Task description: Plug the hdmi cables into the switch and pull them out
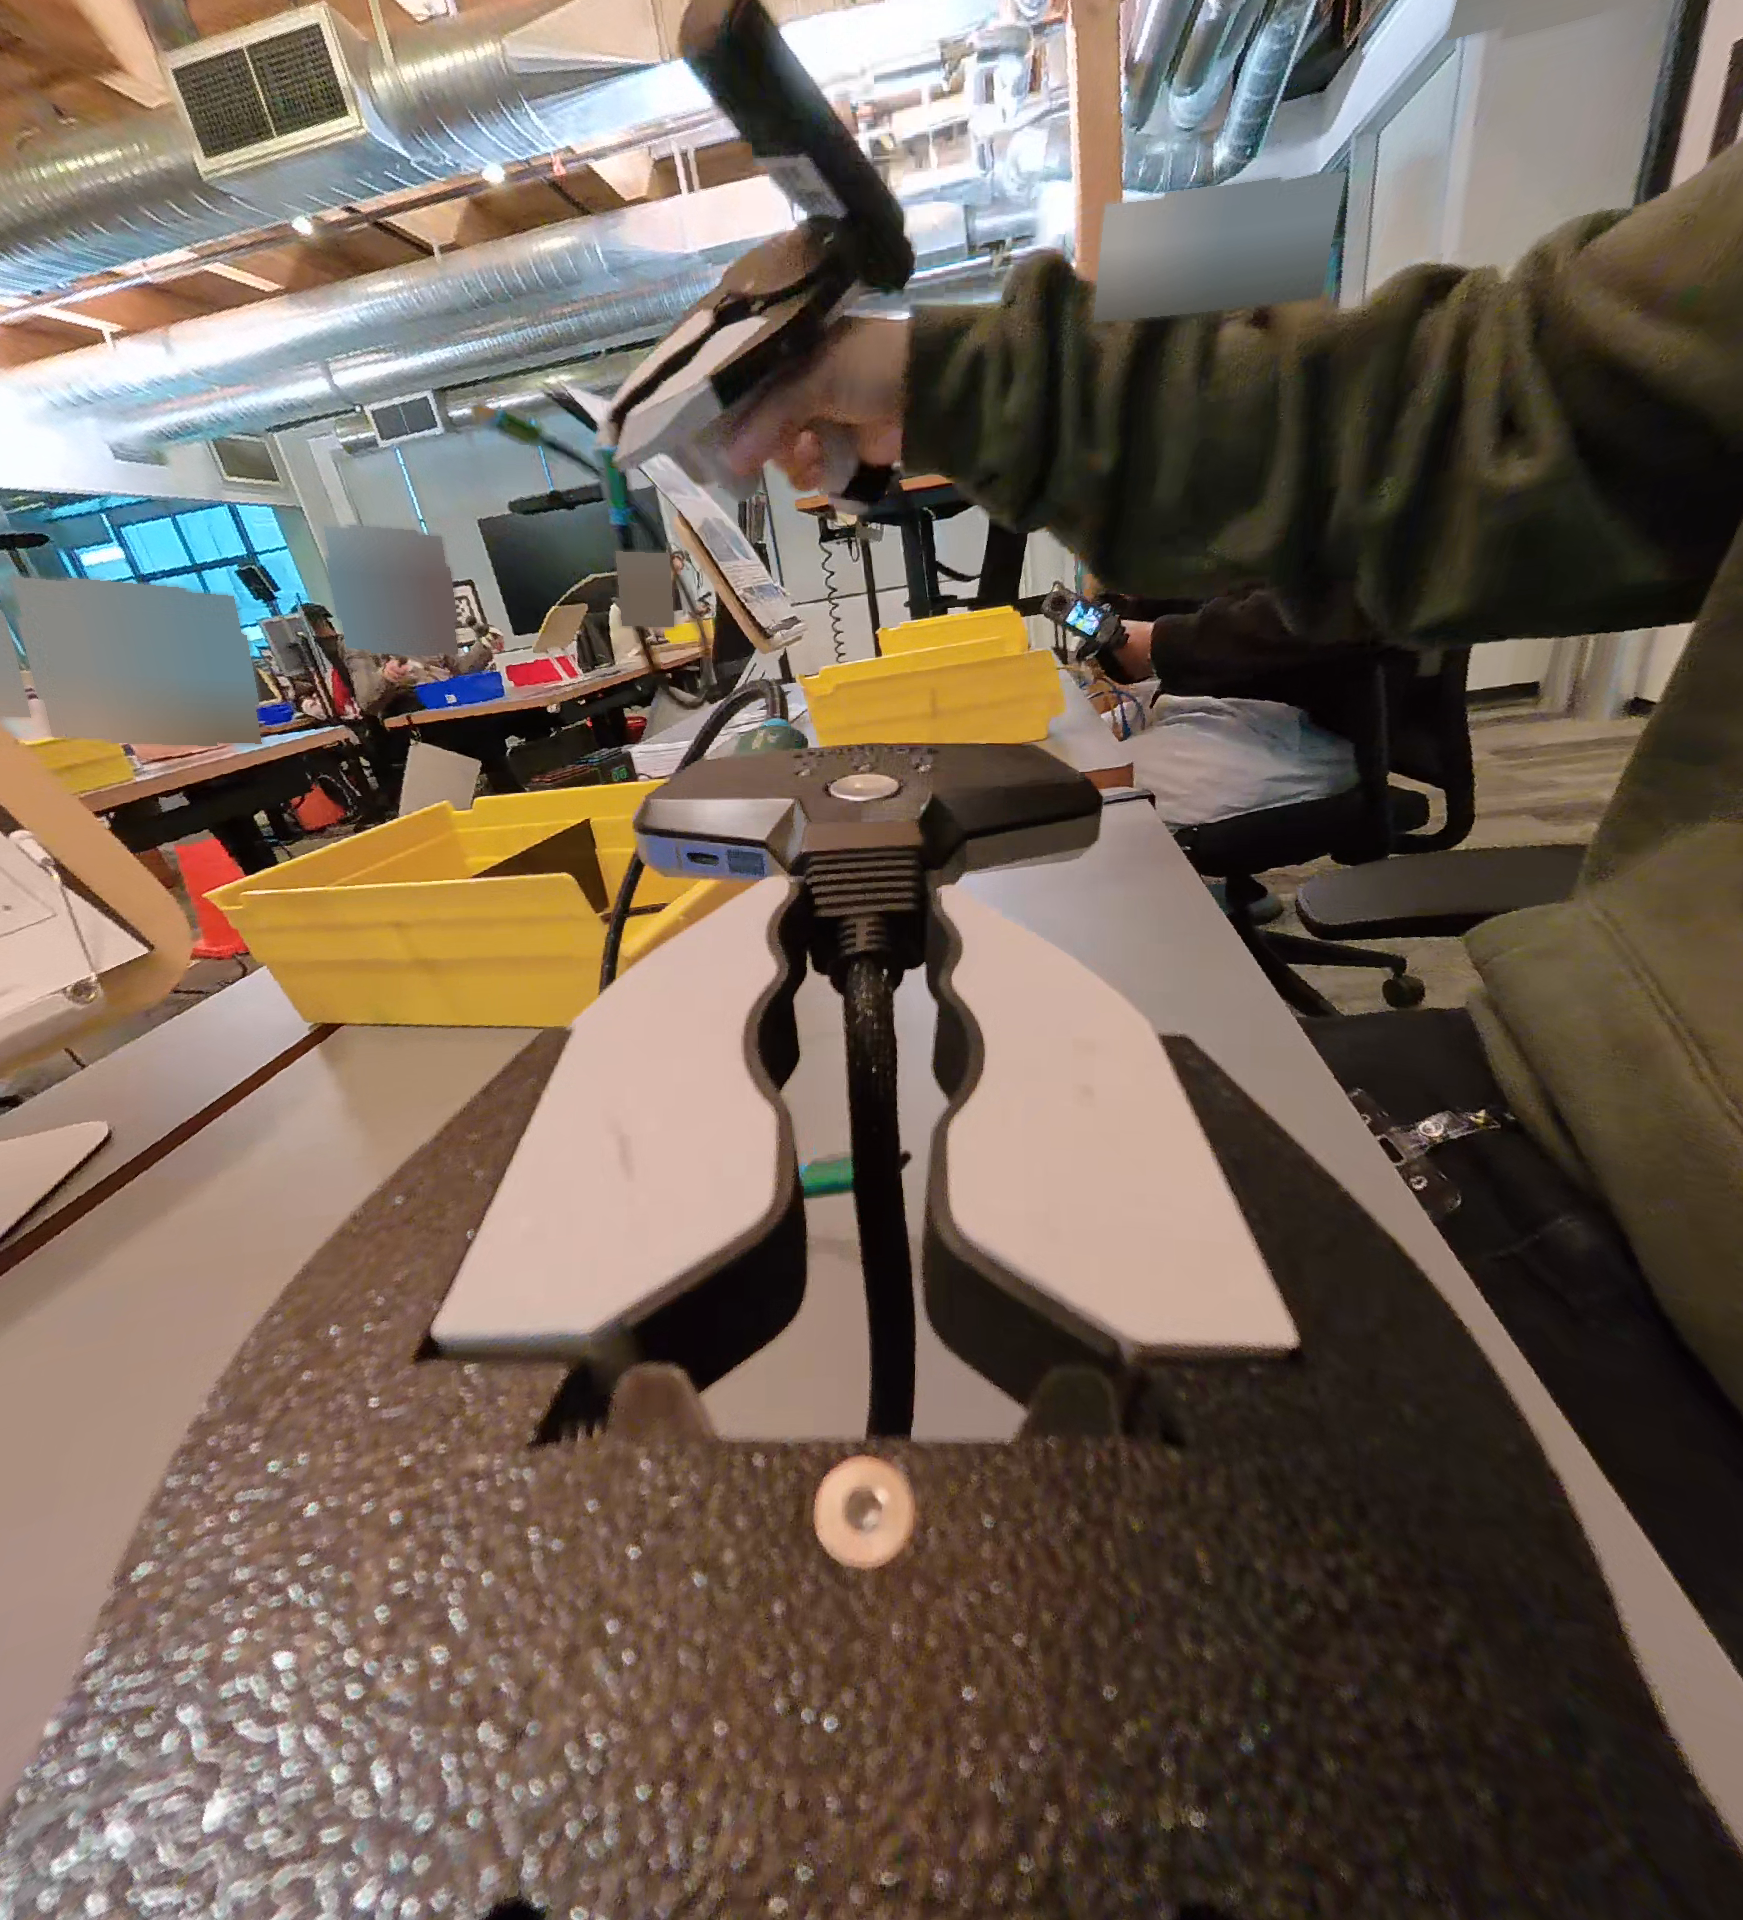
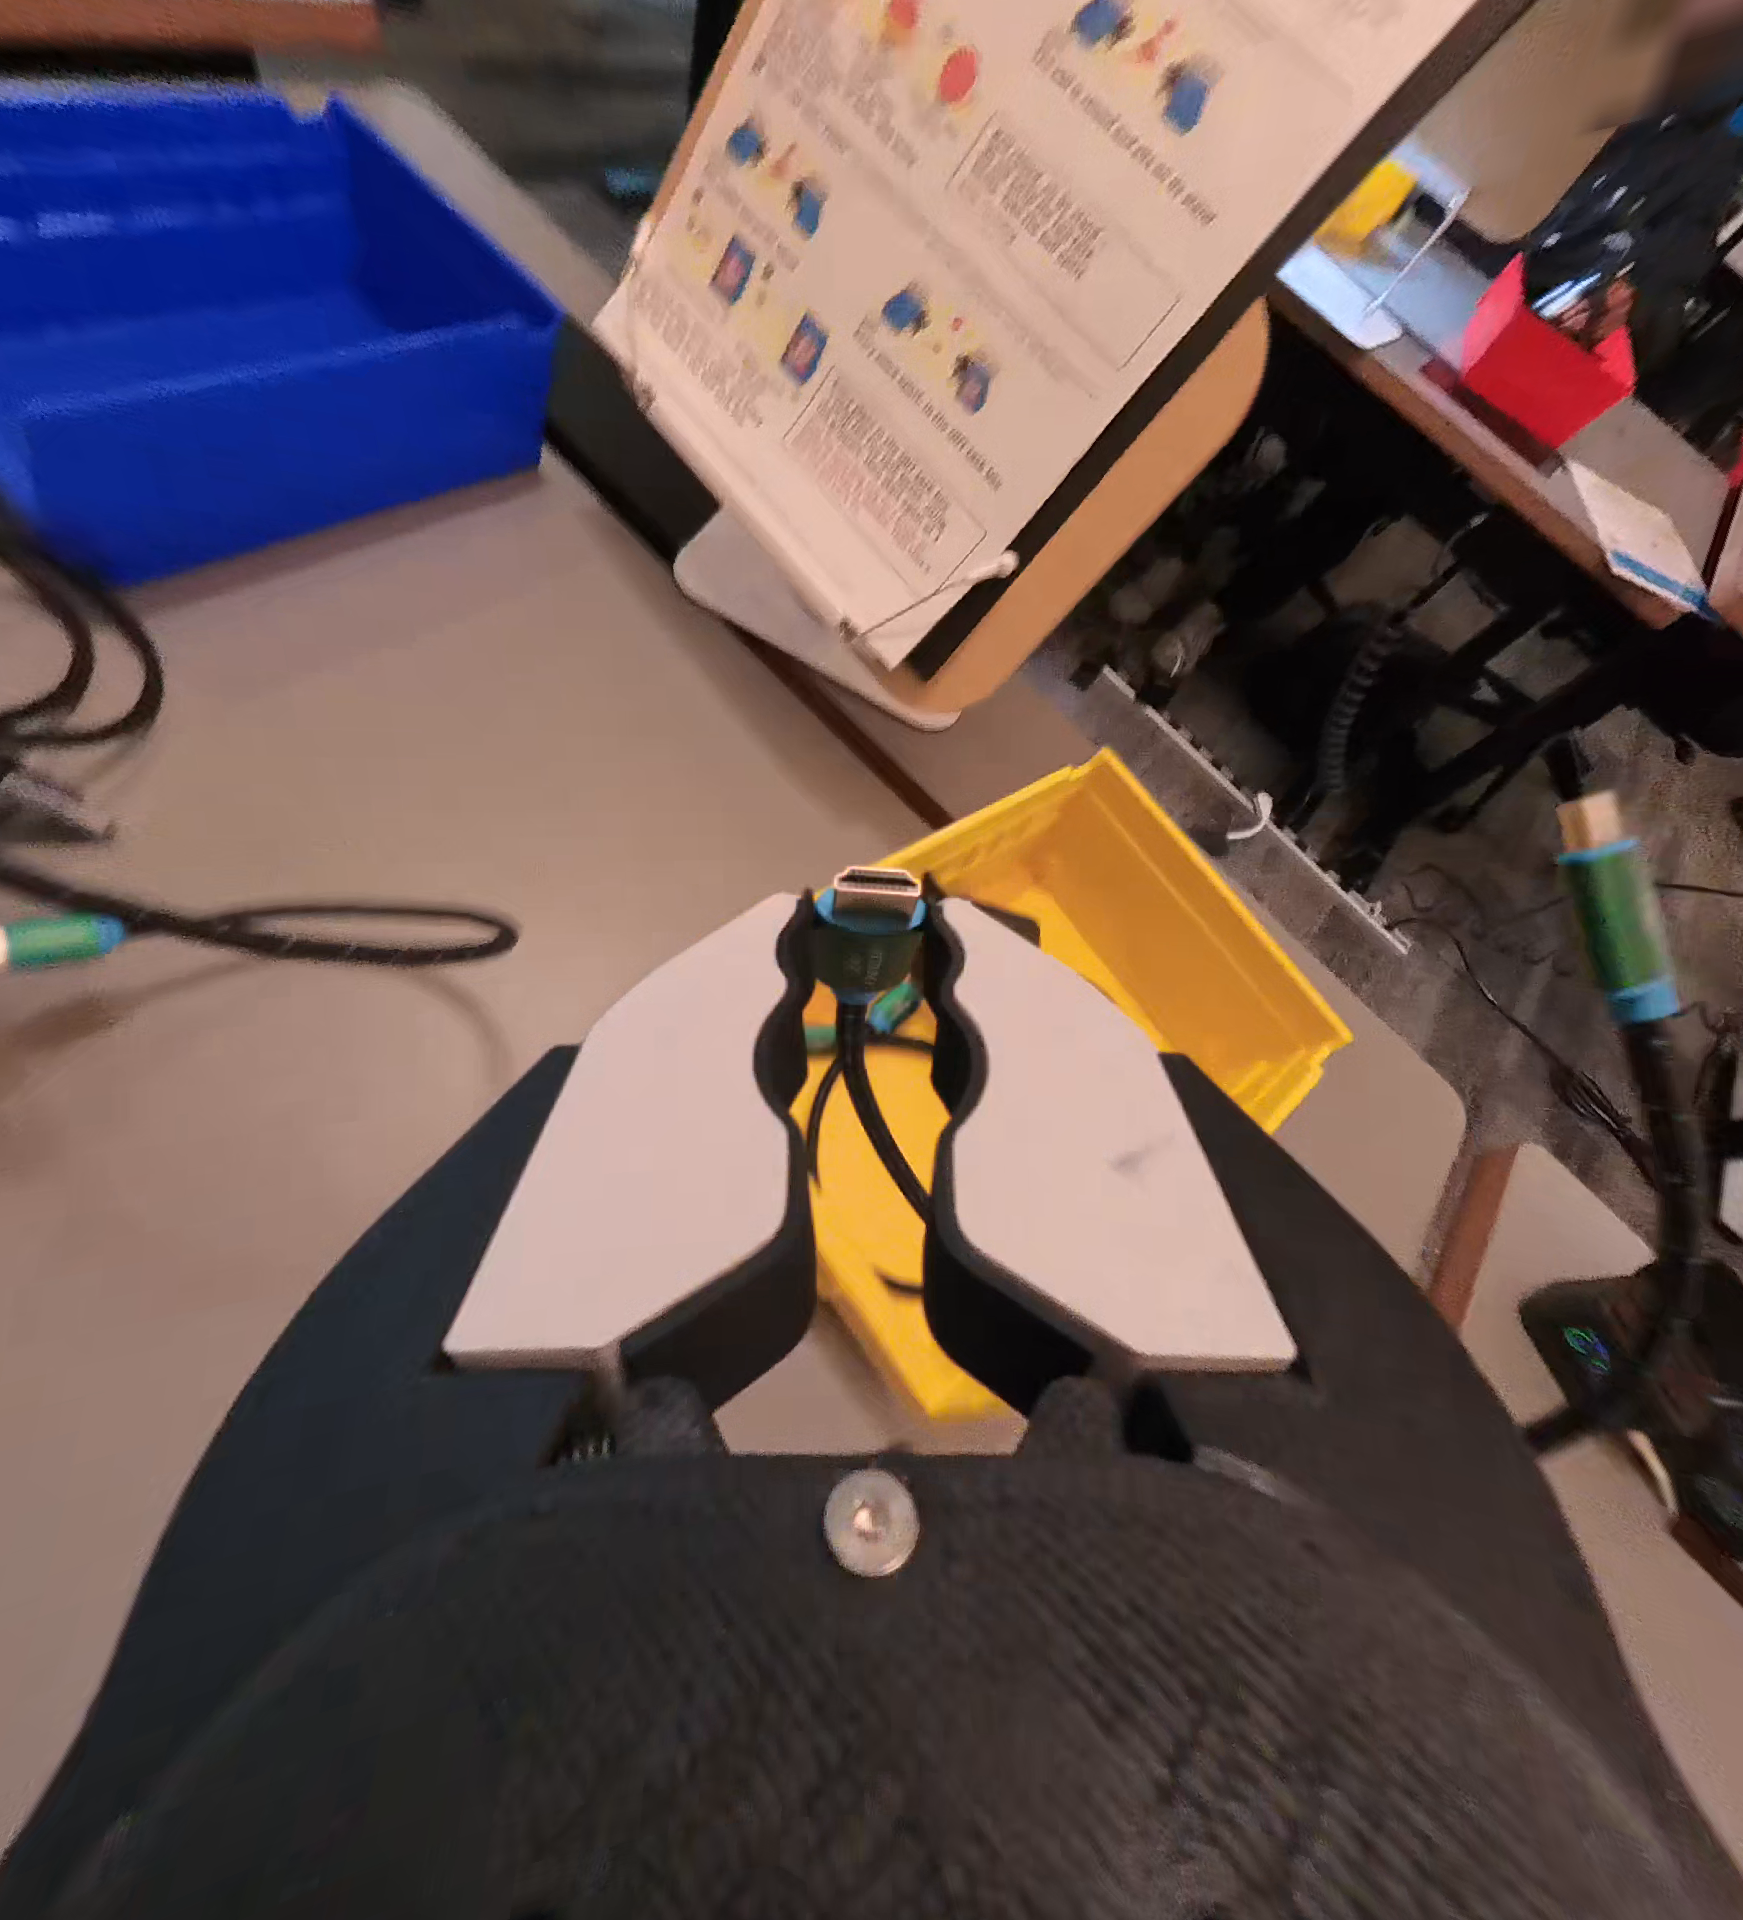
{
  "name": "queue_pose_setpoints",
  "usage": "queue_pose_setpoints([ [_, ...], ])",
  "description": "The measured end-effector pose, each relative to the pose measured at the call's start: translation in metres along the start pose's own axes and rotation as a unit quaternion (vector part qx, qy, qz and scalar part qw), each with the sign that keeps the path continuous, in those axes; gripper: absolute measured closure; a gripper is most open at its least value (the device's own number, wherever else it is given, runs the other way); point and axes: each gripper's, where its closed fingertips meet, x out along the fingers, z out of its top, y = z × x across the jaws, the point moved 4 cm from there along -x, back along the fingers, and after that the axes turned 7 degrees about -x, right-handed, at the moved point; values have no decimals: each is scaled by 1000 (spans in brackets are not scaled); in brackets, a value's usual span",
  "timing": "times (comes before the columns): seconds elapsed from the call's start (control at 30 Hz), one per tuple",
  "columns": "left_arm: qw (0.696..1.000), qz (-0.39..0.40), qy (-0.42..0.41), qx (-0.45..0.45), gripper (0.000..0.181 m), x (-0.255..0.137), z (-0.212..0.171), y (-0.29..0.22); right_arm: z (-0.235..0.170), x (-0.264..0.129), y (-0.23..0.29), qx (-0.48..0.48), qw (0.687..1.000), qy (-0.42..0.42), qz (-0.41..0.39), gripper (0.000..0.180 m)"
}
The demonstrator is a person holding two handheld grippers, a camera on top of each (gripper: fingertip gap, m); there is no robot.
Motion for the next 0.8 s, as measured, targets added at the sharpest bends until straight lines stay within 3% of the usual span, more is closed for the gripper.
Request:
queue_pose_setpoints([
  [0.03,1000,-1,2,-1,160,0,-1,0,-2,8,-8,19,1000,-9,-5,160],
  [0.17,1000,-7,7,-5,160,-1,-4,0,-2,38,-41,76,994,-62,-43,160],
  [0.3,1000,-12,7,-8,160,-2,-5,0,-13,57,-65,217,970,-79,-76,160],
  [0.53,1000,-24,12,-9,160,-2,-7,-1,-9,42,-43,302,943,-129,-62,160],
  [0.8,999,-32,7,-29,160,1,-17,3,-70,108,-35,346,937,-9,-36,159],
])
